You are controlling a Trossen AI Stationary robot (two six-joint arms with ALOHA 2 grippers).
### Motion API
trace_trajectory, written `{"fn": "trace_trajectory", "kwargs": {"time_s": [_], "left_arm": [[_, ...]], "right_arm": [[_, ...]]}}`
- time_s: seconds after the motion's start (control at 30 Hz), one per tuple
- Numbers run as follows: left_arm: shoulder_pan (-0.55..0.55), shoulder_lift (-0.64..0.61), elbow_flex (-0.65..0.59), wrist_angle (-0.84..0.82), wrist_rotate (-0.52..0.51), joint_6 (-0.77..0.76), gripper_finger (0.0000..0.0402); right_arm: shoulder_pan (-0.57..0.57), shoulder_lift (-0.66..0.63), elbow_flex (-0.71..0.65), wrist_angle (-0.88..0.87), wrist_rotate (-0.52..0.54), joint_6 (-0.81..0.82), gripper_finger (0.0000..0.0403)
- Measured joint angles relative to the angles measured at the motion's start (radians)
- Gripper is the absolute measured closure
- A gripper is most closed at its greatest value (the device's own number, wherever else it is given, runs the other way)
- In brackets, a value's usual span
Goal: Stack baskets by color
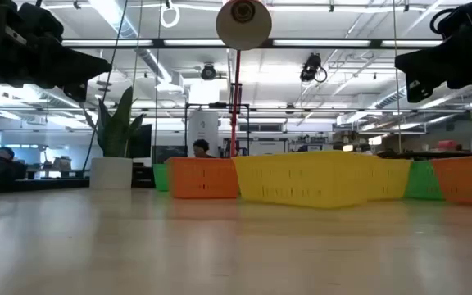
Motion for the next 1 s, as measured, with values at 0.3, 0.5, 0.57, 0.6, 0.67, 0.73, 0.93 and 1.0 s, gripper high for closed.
{"fn": "trace_trajectory", "kwargs": {"time_s": [0.3,0.5,0.57,0.6,0.67,0.73,0.93,1.0], "left_arm": [[0.0,0.0,0.0,0.0,0.0,0.0,0.0365],[0.0,0.0,0.0,0.0,0.0,0.0,0.0363],[0.0,0.0,0.0,0.0,0.0,0.0,0.0364],[0.0,0.0,0.0,0.0,0.0,0.0,0.0366],[0.0,0.0,0.0,0.0,0.0,0.0,0.0368],[0.0,0.0,0.0,0.0,0.0,0.0,0.037],[0.0,0.0,0.0,0.0,0.0,0.0,0.0371],[0.0,0.0,0.0,0.0,0.0,0.0,0.0369]], "right_arm": [[0.0,0.0,0.0,0.0,0.0,0.0,0.0384],[0.0,0.0,0.0,0.0,0.0,0.0,0.0384],[0.0,0.0,0.0,0.0,0.0,0.0,0.0384],[0.0,0.0,0.0,0.0,0.0,0.0,0.0384],[0.0,0.0,0.0,0.0,0.0,0.0,0.0384],[0.0,0.0,0.0,0.0,0.0,0.0,0.0384],[0.0,0.0,0.0,0.0,0.0,0.0,0.0384],[0.0,0.0,0.0,0.0,0.0,0.0,0.0384]]}}
